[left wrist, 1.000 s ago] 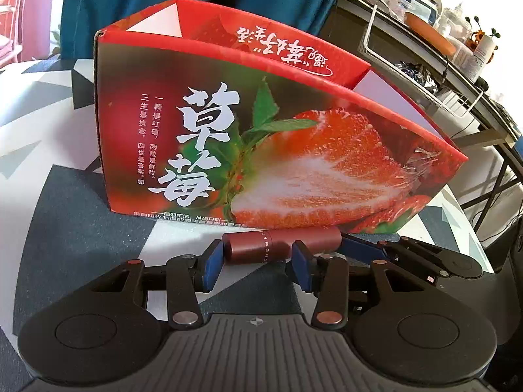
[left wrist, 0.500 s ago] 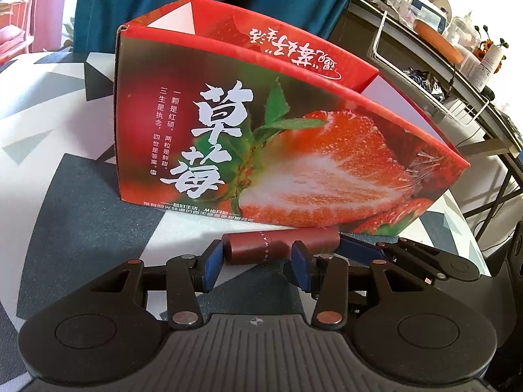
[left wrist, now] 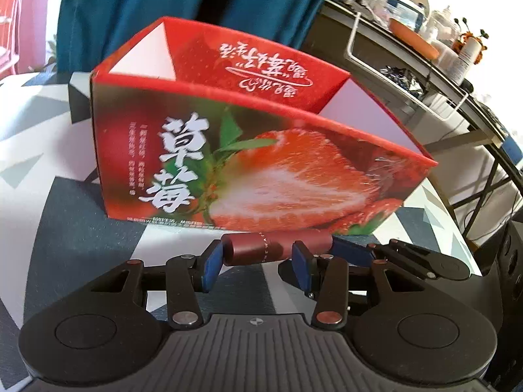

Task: Organize rigid objects
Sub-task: 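Lift the dark red tube into the strawberry box and open the left gripper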

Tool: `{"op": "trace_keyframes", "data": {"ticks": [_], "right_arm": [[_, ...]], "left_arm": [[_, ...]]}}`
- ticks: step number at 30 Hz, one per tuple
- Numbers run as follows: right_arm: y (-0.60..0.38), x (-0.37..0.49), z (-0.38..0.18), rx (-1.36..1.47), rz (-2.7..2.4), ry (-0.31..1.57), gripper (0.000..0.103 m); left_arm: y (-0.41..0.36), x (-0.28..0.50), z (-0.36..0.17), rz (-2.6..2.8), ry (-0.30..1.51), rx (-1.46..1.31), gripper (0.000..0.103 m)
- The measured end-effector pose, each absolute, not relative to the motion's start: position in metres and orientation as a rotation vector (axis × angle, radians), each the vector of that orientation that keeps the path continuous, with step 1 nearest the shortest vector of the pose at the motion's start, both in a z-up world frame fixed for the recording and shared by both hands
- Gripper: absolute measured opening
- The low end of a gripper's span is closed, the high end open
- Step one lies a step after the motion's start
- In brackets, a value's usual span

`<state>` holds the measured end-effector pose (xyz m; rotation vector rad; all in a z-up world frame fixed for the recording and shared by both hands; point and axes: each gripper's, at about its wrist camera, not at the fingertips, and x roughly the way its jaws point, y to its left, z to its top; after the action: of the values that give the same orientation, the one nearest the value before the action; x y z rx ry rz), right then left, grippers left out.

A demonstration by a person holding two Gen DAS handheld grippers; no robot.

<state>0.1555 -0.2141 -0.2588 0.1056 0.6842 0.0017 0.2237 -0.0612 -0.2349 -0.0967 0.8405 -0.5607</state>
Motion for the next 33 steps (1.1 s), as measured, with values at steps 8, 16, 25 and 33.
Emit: {"op": "trace_keyframes", "data": {"ticks": [8,16,25,33], "right_arm": [[-0.212,0.143,-0.242,0.098,-0.012,0.63,0.047],[-0.207,0.139,-0.214,0.058,-0.007,0.564,0.047],[-0.211,0.141,-0.186,0.072,0.004,0.509,0.047],[-0.213,0.156,-0.164,0.027,0.003,0.468,0.047]], "left_arm": [[-0.06,0.215,-0.218,-0.571,0.808,-0.082,0.047],[-0.056,0.206,-0.197,-0.566,0.751,-0.107,0.048],[-0.054,0.205,-0.172,-0.56,0.694,-0.142,0.048],[-0.056,0.214,-0.153,-0.568,0.64,-0.18,0.048]]}}
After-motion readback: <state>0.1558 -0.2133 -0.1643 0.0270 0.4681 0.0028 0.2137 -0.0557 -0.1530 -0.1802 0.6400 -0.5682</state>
